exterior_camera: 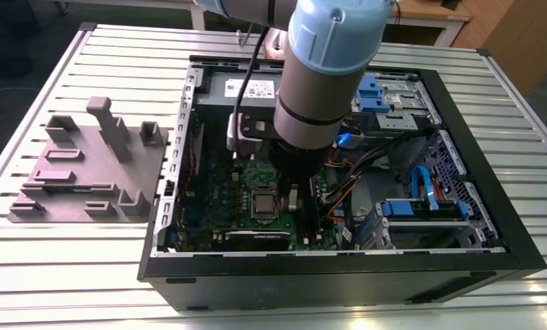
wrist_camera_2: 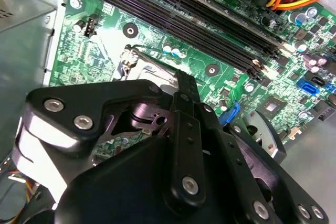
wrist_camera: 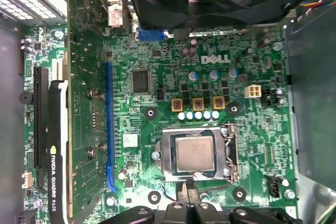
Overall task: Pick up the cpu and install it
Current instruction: 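Install the first cpu locking lever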
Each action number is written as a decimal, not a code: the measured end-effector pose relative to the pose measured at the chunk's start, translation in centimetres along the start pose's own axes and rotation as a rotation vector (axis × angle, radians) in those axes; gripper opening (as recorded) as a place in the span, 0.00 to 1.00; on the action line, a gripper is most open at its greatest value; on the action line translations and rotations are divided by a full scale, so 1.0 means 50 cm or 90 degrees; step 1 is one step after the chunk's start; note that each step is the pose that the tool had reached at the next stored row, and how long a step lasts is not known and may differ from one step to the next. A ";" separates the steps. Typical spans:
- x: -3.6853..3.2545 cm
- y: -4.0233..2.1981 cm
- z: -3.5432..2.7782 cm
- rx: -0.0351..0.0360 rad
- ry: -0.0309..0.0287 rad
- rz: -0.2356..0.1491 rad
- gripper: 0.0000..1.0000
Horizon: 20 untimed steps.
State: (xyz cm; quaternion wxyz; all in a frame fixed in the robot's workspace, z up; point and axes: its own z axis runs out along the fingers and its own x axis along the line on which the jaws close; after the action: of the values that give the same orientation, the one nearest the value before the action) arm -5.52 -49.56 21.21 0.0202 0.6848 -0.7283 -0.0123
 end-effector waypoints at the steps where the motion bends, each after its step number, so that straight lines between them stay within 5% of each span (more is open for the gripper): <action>1: 0.000 0.000 0.003 0.0001 0.0014 -0.001 0.10; 9: 0.004 0.000 0.018 0.0006 0.0104 -0.007 0.10; 20: 0.010 -0.002 0.040 0.0008 0.0115 -0.018 0.10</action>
State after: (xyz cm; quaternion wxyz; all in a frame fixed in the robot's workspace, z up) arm -5.55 -50.08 19.24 0.0262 0.6952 -0.7183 -0.0060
